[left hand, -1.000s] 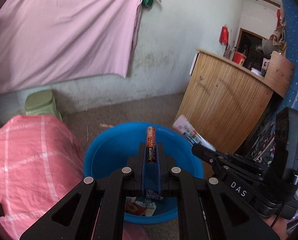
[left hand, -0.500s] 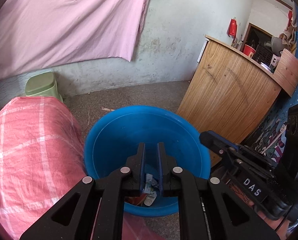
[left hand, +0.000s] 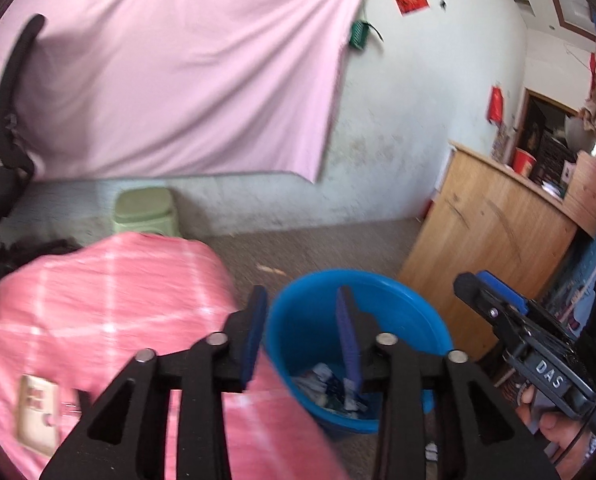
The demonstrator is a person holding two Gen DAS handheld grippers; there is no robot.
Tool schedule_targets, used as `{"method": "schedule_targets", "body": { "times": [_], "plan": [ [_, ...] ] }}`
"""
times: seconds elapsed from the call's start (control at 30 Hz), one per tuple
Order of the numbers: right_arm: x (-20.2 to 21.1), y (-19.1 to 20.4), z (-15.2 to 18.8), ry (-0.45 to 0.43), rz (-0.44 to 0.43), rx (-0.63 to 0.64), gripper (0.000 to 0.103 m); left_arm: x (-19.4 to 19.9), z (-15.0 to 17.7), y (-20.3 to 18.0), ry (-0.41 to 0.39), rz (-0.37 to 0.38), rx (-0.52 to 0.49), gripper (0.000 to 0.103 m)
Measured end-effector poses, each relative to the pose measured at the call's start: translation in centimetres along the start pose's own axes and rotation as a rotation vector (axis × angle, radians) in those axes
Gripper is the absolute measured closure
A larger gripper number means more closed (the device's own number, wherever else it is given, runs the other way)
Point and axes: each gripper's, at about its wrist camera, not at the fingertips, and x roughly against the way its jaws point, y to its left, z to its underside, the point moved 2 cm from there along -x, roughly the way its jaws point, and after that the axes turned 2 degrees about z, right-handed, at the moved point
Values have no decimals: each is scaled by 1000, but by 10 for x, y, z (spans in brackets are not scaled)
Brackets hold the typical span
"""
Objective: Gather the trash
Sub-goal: 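Carry the strip and battery over the blue bucket and open both tools to drop them, then move both tools back over the table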
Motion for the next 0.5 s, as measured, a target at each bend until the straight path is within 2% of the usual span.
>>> {"method": "schedule_targets", "body": {
  "times": [0.07, 0.17, 0.3, 0.5],
  "plan": [
    [0, 11, -2, -19, -17, 15, 10, 13, 0, 10, -34, -43, 7, 59],
    [3, 27, -5, -64, -39, 25, 0, 33, -1, 26, -88, -102, 20, 47],
    [7, 47, -8, -117, -74, 35, 0, 57, 2, 47, -136, -168, 38, 23],
    [10, 76, -7, -184, -132, 68, 0, 90, 11, 75, -206, -245, 54, 16]
  ]
}}
